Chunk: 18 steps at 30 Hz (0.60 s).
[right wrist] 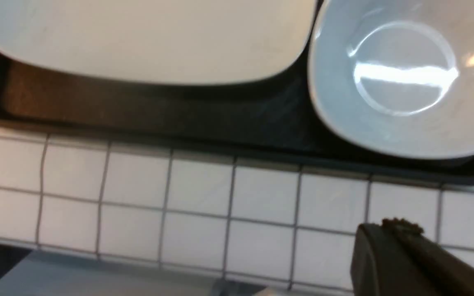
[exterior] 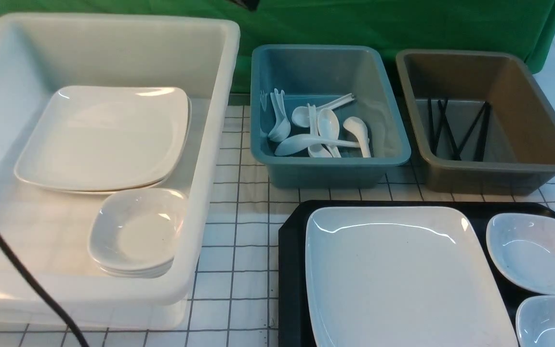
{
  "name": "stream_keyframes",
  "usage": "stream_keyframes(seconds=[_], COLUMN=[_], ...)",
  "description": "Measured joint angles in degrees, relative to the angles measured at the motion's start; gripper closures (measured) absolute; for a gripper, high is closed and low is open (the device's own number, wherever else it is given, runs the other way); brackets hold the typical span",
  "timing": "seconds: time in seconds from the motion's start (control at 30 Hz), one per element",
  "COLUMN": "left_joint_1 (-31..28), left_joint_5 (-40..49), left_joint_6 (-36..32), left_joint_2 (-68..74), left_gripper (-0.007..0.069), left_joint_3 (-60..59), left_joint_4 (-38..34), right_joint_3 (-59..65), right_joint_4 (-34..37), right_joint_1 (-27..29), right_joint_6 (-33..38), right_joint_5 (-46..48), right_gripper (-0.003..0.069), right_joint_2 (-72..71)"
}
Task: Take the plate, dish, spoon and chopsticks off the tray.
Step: Use the right arm to grab a small plate from the dinner plate
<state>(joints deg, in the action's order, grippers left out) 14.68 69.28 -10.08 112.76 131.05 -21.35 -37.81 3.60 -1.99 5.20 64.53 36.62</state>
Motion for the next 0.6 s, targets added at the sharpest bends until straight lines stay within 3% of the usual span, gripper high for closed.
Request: stream_keyframes(seconds=[0.2,0.27,0.3,0.37,0.5,0.6], left_joint_1=[-0.20,-0.20,-0.20,0.01,0.85,0.90], left_joint_5=[-0.01,-0.05,-0.05,-1.26,-9.18,-11.78], left_joint_6=[0.12,1.26,1.26,0.92,-0.42,-0.47], left_joint_2=[-11.51,-20.14,-20.14,-27.62,-36.30,-40.78], left_gripper=[0.0623,0.0623,0.0623,0.0623,0.0623,0.0621], left_joint_3=[-13.98,-28.36,-29.47,-44.25,-63.62,-70.62], left_joint_4=[0.44,-0.87,-0.87,-5.71,-11.03,-11.58], right_joint_3=[0.00,0.00,0.00,0.00,0.00,0.00], right_joint_4=[2.59,0.37,0.11,-3.60,-8.10,-12.24], right_joint_1=[-4.03,-8.99,-9.35,-14.11,-20.03,-22.95], right_joint_6=[1.39,0.99,0.89,-1.86,-3.27,-5.20], right_joint_5=[-1.46,-4.06,-4.39,-9.05,-13.11,-14.12], right_gripper=[0.0601,0.0512,0.0504,0.0401,0.0340,0.0333], right_joint_2=[11.48,16.14,16.43,20.23,26.44,30.79])
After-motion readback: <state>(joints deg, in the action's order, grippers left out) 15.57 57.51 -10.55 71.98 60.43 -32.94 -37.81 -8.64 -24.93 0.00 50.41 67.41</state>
